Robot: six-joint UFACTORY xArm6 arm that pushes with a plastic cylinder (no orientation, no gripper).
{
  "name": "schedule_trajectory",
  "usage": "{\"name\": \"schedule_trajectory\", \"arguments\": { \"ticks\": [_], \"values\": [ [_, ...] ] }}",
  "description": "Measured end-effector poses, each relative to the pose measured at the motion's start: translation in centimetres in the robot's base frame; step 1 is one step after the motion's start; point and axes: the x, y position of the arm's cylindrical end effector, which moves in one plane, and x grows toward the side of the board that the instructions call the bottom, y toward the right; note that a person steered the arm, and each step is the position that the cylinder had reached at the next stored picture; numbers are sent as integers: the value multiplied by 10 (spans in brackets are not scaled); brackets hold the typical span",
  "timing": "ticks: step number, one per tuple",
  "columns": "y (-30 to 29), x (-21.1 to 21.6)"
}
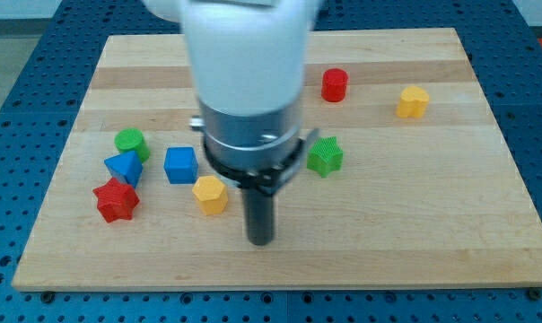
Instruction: Place the hexagon right to the cube
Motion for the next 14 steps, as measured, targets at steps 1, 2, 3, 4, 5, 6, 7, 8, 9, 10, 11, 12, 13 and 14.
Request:
{"name": "schedule_trajectory", "arguments": {
  "ticks": [1, 2, 3, 4, 5, 6, 7, 8, 9, 10, 11, 12, 13, 14],
  "values": [
    [-31, -19],
    [-48, -19],
    [-59, -20],
    [-69, -37],
    [-69, -43],
    [-66, -41],
    [-54, -52],
    [-47, -64],
    [-40, -66],
    [-46, -72],
    [-65, -72],
    [-77, -74],
    [-79, -74],
    [-63, -74]
  ]
}}
